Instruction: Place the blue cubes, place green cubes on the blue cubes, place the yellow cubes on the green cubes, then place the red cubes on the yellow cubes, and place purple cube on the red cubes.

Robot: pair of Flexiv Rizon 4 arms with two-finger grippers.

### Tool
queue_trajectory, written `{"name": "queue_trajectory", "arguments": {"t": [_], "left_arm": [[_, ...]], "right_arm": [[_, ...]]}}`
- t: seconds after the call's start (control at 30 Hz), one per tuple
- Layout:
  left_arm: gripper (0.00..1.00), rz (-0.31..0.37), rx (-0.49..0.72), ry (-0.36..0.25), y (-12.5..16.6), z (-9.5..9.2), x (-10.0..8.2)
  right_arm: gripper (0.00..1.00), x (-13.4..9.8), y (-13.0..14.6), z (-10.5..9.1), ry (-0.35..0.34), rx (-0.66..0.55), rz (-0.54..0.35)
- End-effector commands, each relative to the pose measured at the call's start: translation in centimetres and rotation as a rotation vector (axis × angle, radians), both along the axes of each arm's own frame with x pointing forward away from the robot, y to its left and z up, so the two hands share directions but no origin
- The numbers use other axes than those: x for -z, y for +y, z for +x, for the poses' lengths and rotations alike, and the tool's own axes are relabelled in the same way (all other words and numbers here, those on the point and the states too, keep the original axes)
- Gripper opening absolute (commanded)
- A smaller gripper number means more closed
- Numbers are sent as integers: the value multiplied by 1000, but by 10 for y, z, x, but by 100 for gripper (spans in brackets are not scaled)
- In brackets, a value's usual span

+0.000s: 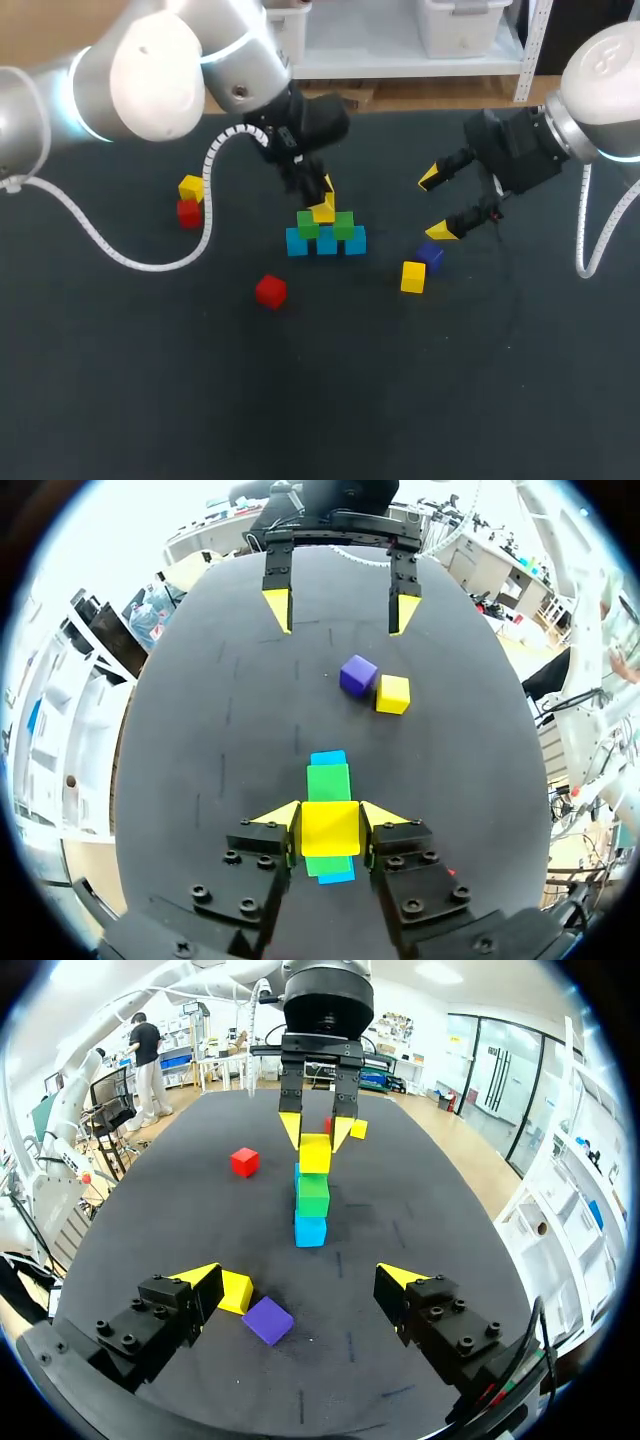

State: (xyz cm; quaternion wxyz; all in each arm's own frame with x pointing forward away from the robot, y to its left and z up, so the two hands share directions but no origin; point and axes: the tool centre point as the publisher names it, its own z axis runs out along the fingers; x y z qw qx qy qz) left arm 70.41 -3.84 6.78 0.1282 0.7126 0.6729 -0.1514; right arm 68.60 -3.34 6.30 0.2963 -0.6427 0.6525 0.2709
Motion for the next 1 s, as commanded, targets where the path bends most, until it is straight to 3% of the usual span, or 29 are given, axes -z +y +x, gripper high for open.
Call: {"name": "queue_trajectory", "arguments": {"t": [0.03, 1.0], "left_arm": [[0, 0, 6, 5, -1, 3, 0], [0, 9, 2, 12, -1, 1, 4]], "right_arm": [[100, 0, 0, 0, 0, -1, 2], [100, 0, 0, 0, 0, -1, 2]]}}
